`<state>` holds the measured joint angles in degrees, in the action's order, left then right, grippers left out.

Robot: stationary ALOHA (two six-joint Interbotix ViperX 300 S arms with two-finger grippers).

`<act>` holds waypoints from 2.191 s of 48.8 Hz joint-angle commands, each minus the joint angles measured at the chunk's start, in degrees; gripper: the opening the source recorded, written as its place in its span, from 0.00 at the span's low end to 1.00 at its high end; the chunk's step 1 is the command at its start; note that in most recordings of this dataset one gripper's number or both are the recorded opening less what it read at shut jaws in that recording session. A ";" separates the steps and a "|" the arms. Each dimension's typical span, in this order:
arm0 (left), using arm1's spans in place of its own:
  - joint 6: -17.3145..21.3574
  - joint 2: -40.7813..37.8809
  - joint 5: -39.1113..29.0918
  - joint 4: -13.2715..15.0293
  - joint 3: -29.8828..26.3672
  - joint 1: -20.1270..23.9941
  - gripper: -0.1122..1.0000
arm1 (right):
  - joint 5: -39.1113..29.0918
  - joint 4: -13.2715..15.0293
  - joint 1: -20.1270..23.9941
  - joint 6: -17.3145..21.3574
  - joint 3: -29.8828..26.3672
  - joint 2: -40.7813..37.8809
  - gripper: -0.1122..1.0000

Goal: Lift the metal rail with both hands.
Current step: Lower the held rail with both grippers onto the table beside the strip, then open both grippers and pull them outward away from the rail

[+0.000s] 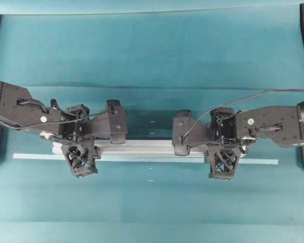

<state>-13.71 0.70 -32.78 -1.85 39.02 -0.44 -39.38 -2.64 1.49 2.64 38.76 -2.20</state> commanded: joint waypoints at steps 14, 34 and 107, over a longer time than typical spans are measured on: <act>0.00 0.35 2.11 0.00 -0.26 1.14 0.40 | 0.88 -0.18 0.62 0.00 -0.44 -1.05 0.47; 1.93 0.35 4.83 0.00 0.62 1.14 0.40 | 0.88 -0.44 0.53 0.53 -0.18 -1.14 0.47; 1.93 23.47 4.92 0.00 6.24 -0.88 0.92 | 4.04 -1.85 -2.99 0.70 -0.09 20.21 0.99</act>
<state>-11.78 20.21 -28.04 -1.76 45.44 -0.70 -36.39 -4.66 -1.05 3.43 38.85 15.38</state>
